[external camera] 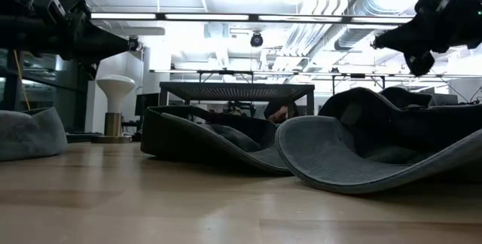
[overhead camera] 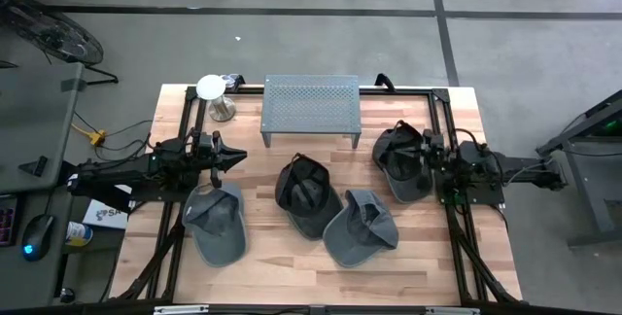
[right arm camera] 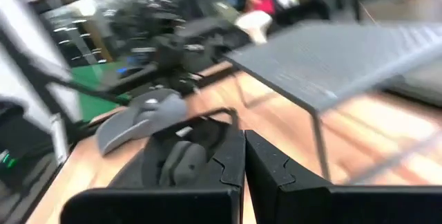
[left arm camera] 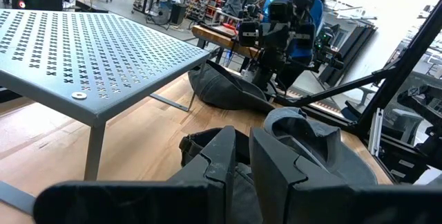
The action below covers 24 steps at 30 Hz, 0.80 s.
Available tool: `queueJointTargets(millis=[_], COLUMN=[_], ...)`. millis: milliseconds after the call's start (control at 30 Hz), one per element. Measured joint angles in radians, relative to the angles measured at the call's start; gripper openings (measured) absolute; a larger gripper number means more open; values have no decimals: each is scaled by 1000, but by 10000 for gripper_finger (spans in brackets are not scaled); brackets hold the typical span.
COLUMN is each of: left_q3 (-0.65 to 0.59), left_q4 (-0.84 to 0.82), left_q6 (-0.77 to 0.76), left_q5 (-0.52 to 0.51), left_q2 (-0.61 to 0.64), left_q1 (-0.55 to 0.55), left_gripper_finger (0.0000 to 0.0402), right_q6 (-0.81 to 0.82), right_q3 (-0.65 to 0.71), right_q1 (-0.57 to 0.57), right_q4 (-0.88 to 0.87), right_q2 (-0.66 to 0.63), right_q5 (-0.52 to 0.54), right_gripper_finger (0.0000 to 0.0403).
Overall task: Pick & Place hat
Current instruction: Put the right black cap on the shelf
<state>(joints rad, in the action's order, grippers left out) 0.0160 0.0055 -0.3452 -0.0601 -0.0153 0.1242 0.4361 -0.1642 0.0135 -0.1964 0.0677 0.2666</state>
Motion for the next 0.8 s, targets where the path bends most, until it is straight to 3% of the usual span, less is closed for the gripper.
queueJointTargets(millis=[267, 467, 600, 800], left_q3=[0, 0, 0, 0], left_q4=[0, 0, 0, 0], left_q6=[0, 0, 0, 0], left_q5=[0, 0, 0, 0], left_q2=[0, 0, 0, 0], left_q1=[0, 0, 0, 0], left_gripper_finger=[46, 46, 46, 46], right_q6=[215, 365, 198, -298], right_q3=[-216, -407, -532, -688], right_q1=[12, 129, 228, 328], right_q4=[-256, -488, -644, -791], right_q2=[181, 357, 488, 703], right_q5=[168, 146, 46, -87], right_gripper_finger=[2, 2, 3, 17])
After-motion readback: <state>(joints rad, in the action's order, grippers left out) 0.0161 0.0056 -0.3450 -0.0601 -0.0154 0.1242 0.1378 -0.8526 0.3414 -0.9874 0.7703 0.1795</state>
